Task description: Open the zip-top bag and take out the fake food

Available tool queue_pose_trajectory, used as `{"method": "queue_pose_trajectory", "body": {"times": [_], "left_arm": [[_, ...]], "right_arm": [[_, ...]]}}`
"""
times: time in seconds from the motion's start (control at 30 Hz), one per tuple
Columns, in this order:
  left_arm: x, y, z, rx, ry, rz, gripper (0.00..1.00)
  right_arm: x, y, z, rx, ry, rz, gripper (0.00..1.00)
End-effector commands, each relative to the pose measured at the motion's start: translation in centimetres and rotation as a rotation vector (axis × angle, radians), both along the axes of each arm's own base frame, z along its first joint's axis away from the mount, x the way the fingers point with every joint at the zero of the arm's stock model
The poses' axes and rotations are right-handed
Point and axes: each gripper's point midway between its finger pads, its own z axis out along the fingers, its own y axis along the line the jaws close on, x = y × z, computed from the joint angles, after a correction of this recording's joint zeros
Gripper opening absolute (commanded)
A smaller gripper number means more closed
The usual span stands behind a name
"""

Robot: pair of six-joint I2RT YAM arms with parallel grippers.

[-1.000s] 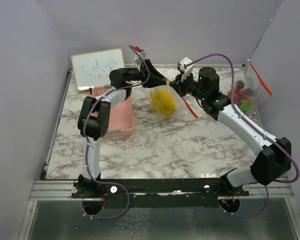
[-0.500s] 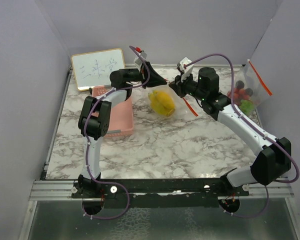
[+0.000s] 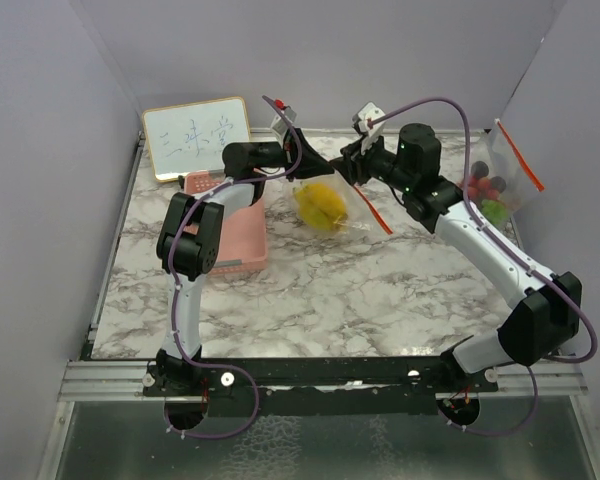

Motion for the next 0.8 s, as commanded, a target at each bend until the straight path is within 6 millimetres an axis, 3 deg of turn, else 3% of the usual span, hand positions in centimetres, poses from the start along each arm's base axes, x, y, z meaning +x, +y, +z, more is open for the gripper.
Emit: {"method": "queue_pose_trajectory", "body": {"times": [0.0,0.77], "left_arm": [[-0.8,0.0,2.5,-0.037,-0.056,0.013,0.00],[-0.5,-0.3,2.8,-0.030,-0.040,0.010,0.00]], "right_arm": [[0.3,0.6,0.0,-0.024,-0.004,0.034,0.40],[0.7,-0.2,-4.0,-0.081,0.053,-0.005,0.40]]}}
